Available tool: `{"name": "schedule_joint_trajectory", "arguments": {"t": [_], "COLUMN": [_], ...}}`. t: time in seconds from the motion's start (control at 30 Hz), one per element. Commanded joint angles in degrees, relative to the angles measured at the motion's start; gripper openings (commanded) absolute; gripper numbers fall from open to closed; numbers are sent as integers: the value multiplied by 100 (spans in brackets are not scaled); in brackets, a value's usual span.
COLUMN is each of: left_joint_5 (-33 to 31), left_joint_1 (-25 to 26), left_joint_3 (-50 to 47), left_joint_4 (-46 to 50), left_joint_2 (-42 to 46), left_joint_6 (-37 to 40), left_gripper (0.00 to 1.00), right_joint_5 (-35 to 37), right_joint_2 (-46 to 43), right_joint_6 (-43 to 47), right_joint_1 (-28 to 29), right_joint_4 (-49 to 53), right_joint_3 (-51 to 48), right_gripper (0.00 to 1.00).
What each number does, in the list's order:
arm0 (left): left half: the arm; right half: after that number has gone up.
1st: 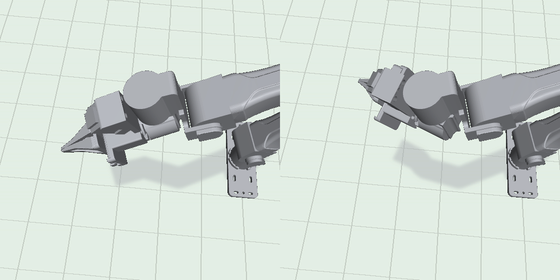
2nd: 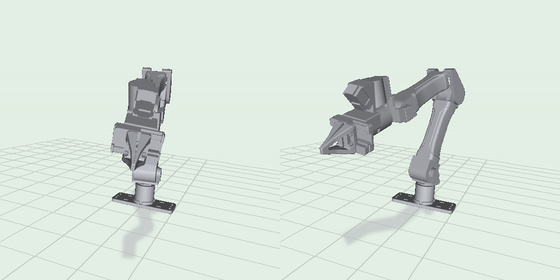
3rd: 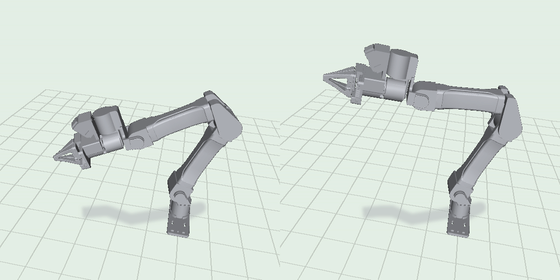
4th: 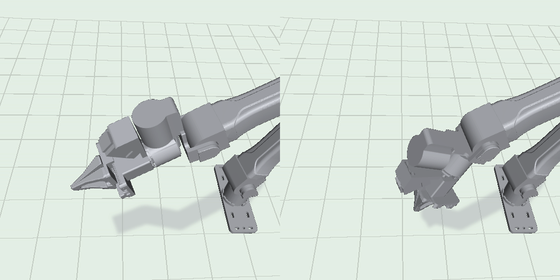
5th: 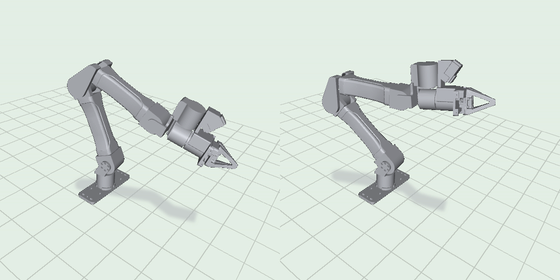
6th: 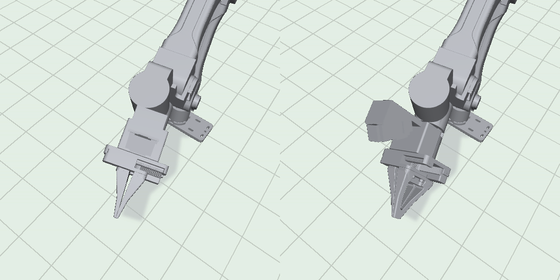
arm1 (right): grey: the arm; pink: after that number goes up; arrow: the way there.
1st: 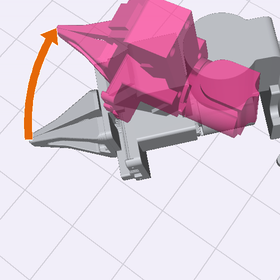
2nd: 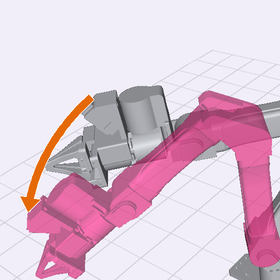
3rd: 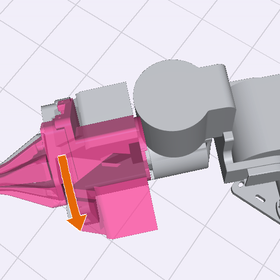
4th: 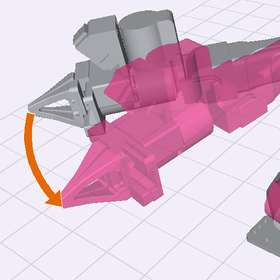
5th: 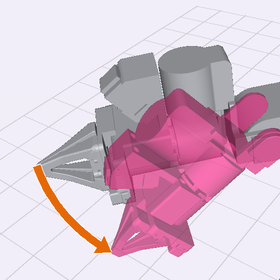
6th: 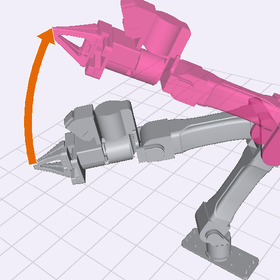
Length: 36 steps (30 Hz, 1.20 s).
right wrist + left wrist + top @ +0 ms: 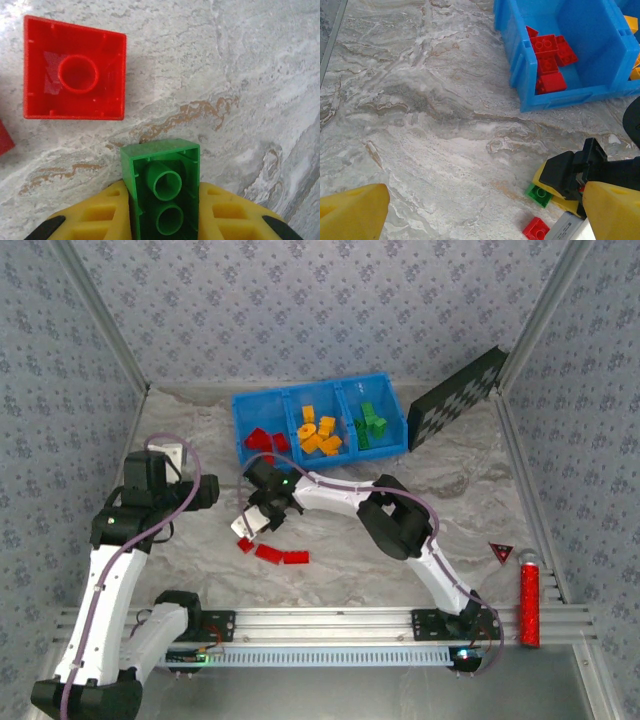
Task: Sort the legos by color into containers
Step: Pick up the lego from the center of the table, then place the lego in the container.
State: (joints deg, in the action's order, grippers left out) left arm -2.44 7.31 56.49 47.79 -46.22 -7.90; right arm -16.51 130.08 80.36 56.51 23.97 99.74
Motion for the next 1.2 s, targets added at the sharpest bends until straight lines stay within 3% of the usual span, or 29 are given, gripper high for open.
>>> {"name": "schedule_joint_trajectory", "arguments": {"t": [0.0, 0.1, 0.27, 0.37, 0.53, 0.7, 0.9, 1.17], "left_joint_5": [-107, -184, -348, -461, -88, 265, 192, 472], "left_joint_1": [38, 34, 34, 42, 45, 155, 855, 1755], "left_joint_3": [97, 101, 145, 124, 187, -68, -479, -1206], "left_joint_4": [-51, -53, 1, 48, 373, 645, 892, 289], "left_joint_2": [42, 98, 49, -43, -483, -861, -1179, -1370], "left_joint_6": [152, 183, 205, 175, -304, -1354, -2761, -4993], "left_gripper": [99, 99, 99, 99, 99, 98, 99, 98], "right_joint_5": [111, 394, 1089, 1275, 1678, 2066, 2153, 2419], "right_joint_2": [-106, -415, -2131, -2835, -3332, -2910, -2058, -314], "right_joint_6": [-478, -1233, -2050, -2908, -4104, -4894, -5557, -5658], "right_joint_1": [-217, -481, -861, -1303, -2350, -3148, -3618, -3832], "right_joint_4": [1281, 2056, 760, 804, 869, 732, 135, 1285], "right_joint_3": [334, 675, -981, -1176, -1213, -904, -364, 1266], "right_gripper": [16, 14, 13, 14, 18, 19, 22, 25]}}
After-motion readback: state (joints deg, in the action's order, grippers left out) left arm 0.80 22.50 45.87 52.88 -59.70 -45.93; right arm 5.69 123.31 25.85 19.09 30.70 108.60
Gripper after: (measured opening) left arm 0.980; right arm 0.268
